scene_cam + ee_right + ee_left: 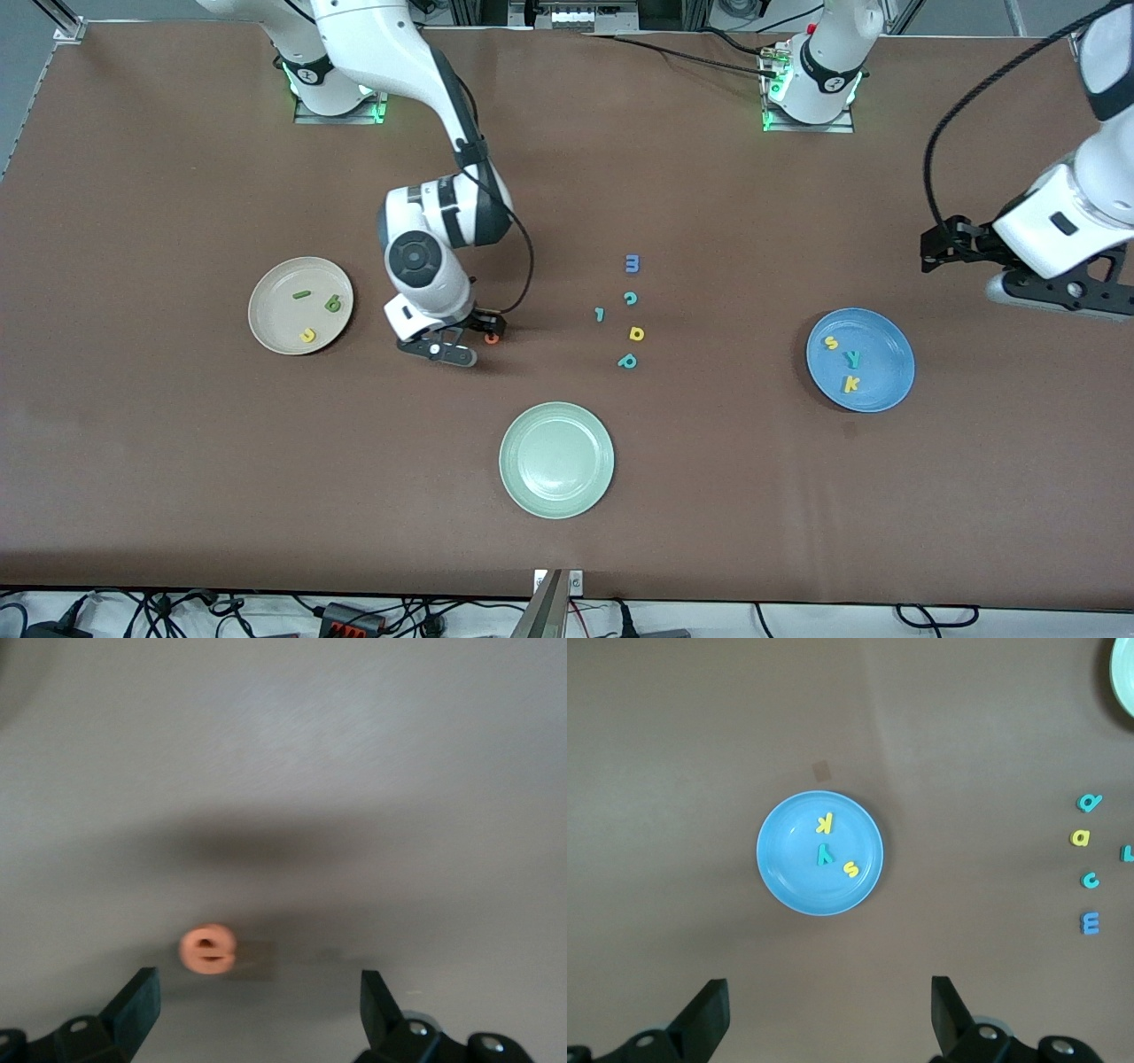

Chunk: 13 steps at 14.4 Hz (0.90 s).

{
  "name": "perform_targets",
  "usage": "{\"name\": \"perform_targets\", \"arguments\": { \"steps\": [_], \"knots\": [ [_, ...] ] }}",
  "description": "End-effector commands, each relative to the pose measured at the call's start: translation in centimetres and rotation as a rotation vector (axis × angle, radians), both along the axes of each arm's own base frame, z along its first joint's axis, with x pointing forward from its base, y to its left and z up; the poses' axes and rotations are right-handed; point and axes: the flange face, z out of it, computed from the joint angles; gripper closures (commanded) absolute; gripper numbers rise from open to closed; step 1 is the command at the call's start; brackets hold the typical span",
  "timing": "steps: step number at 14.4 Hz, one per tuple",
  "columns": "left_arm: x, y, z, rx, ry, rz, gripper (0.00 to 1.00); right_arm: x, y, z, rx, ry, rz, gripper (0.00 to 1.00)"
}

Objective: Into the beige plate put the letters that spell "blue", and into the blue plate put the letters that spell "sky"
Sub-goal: 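Grasp the orange e with the right gripper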

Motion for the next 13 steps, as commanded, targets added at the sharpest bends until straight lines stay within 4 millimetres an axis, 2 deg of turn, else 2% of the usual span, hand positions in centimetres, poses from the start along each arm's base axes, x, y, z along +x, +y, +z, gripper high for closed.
{"name": "perform_targets", "arguments": {
  "steps": [1,2,3,4,5,12,13],
  "knots": [
    [-2.3,1.8,1.0,-0.061,-0.057,0.025,0.00,0.3,2.7,-1.0,0.011,-0.015,-0.052,0.00],
    [-2.6,2.1,1.7,-0.058,-0.075,0.029,0.00,0.2,2.7,-1.2,0.007,-0.014,-0.054,0.00],
    [-2.4,2.8,1.8,-0.060,-0.097,0.031,0.00,0.2,2.6,-1.4,0.004,-0.012,-0.052,0.06],
    [-2.1,2.8,1.0,-0.057,-0.081,0.031,0.00,0.3,2.4,-1.5,0.002,-0.012,-0.047,0.17],
    [-2.0,2.5,0.7,-0.054,-0.074,0.038,0.00,0.3,2.3,-1.6,-0.001,-0.013,-0.045,0.22],
    [-1.5,2.5,0.7,-0.039,-0.087,0.024,0.00,0.6,1.8,-2.0,-0.011,-0.011,-0.040,0.47],
    [-1.4,2.4,0.8,-0.035,-0.090,0.021,0.00,0.6,1.7,-2.1,-0.014,-0.010,-0.037,0.48]
  ]
}}
